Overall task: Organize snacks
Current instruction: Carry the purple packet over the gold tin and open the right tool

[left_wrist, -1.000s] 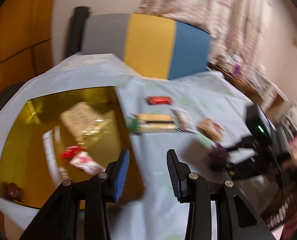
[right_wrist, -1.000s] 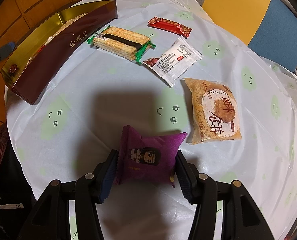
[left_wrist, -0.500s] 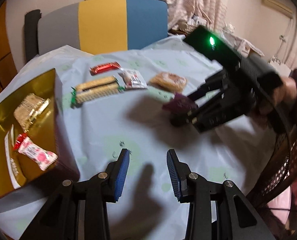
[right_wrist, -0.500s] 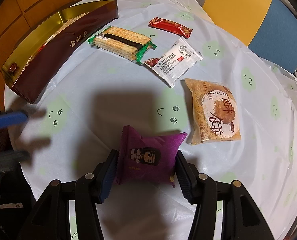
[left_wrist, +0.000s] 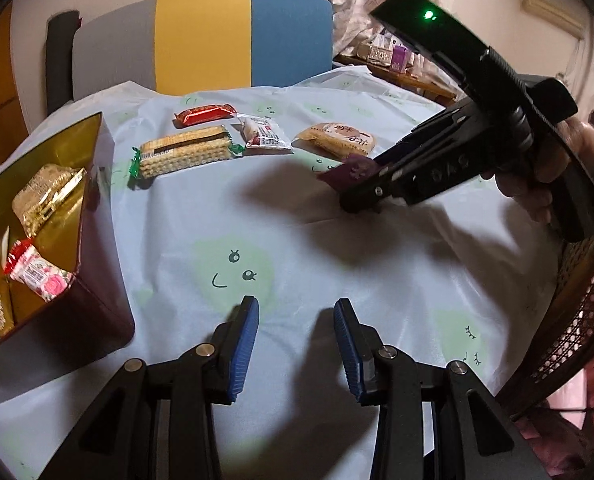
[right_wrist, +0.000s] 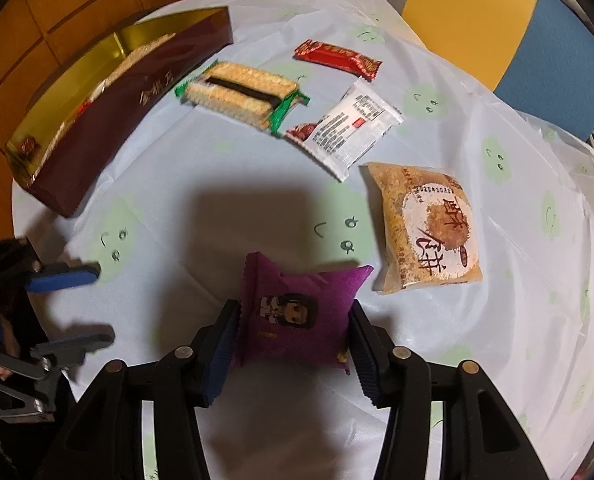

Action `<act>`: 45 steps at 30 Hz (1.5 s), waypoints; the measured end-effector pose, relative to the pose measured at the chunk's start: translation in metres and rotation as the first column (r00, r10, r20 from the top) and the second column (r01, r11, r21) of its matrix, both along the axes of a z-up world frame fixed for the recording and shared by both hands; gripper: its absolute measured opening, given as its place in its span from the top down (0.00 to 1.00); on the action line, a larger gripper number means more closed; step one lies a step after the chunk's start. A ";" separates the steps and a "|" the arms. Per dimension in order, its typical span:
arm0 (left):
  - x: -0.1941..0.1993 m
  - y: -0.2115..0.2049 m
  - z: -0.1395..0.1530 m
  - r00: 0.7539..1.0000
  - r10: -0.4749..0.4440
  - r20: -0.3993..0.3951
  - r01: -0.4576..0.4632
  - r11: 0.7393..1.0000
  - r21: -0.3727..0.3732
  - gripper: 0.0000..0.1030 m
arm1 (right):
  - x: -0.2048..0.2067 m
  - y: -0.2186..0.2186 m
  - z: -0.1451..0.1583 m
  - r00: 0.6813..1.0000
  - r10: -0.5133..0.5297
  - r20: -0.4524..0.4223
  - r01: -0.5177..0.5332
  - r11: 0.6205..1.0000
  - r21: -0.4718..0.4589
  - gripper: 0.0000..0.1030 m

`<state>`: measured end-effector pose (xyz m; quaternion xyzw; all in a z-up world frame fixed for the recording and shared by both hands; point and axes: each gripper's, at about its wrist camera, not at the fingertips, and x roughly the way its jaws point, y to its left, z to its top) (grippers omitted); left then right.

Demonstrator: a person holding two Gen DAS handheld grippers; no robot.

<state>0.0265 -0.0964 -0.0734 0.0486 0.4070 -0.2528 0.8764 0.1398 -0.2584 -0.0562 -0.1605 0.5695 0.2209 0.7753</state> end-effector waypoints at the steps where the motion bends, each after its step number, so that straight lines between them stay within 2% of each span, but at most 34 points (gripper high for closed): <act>1: 0.001 0.001 0.000 1.000 0.002 -0.003 -0.002 1.000 -0.008 0.62 | 0.002 -0.002 0.003 1.000 -0.011 -0.002 0.011 1.000 0.017 0.54; 3: 0.001 0.000 -0.001 1.000 -0.001 0.004 0.001 1.000 -0.009 0.62 | 0.004 -0.002 0.009 1.000 -0.022 -0.007 0.022 0.999 0.049 0.54; 8: -0.002 0.000 -0.002 1.000 -0.003 0.028 0.003 1.000 -0.012 0.62 | 0.007 0.011 0.019 1.000 -0.014 0.015 0.013 0.999 0.039 0.55; 10: -0.004 0.001 -0.003 0.999 -0.004 0.036 0.004 1.000 -0.015 0.62 | 0.010 0.017 0.029 1.000 -0.009 0.029 0.008 0.998 0.061 0.55; 16: -0.005 0.003 -0.004 0.999 0.000 0.054 0.001 1.000 -0.026 0.62 | 0.010 0.063 0.069 0.993 0.087 0.077 -0.098 0.985 0.140 0.55; 20: -0.004 0.003 -0.005 0.998 -0.001 0.061 0.003 0.999 -0.033 0.62 | 0.008 0.112 0.092 0.978 0.188 0.093 -0.204 0.956 0.211 0.54; 24: -0.004 0.004 -0.006 0.998 -0.002 0.064 0.004 0.999 -0.040 0.62 | 0.004 0.152 0.096 0.961 0.257 0.100 -0.274 0.934 0.229 0.53; 29: -0.005 0.005 -0.006 0.998 -0.005 0.067 0.008 0.999 -0.045 0.62 | 0.013 0.183 0.080 0.960 0.271 0.069 -0.280 0.932 0.230 0.42; 37: -0.006 0.004 -0.007 0.997 -0.001 0.071 0.005 0.999 -0.046 0.61 | 0.014 0.173 0.072 0.972 0.229 0.052 -0.235 0.936 0.261 0.40; 40: -0.006 0.004 -0.007 0.997 0.000 0.071 0.003 0.999 -0.043 0.61 | 0.014 0.167 0.073 0.974 0.224 0.033 -0.223 0.924 0.312 0.39; 43: -0.006 0.004 -0.006 0.998 0.000 0.069 0.003 0.999 -0.044 0.61 | 0.010 0.173 0.076 0.971 0.233 0.060 -0.240 0.921 0.307 0.39; 45: -0.006 0.005 -0.006 0.998 0.000 0.064 0.003 0.999 -0.048 0.61 | 0.011 0.179 0.074 0.971 0.236 0.042 -0.237 0.920 0.313 0.38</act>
